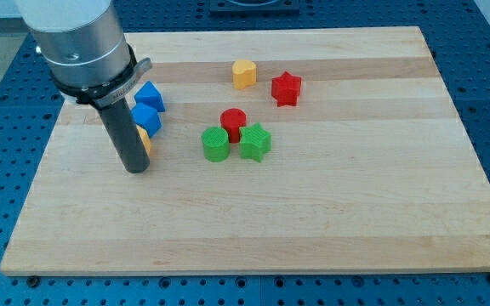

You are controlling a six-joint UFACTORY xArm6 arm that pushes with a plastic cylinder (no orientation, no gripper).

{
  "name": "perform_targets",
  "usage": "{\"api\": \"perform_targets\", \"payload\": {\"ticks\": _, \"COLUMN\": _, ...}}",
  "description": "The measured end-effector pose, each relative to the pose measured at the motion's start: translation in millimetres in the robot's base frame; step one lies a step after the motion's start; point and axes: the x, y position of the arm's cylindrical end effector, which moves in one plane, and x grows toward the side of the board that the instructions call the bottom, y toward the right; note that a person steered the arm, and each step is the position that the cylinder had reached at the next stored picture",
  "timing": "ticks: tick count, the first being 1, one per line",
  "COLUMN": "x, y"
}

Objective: Push the yellow hexagon into the blue cube

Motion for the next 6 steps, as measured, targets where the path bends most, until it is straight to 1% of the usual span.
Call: {"api": "perform_targets", "payload": {"ticks": 6, "x": -19.0, "y": 3.5}}
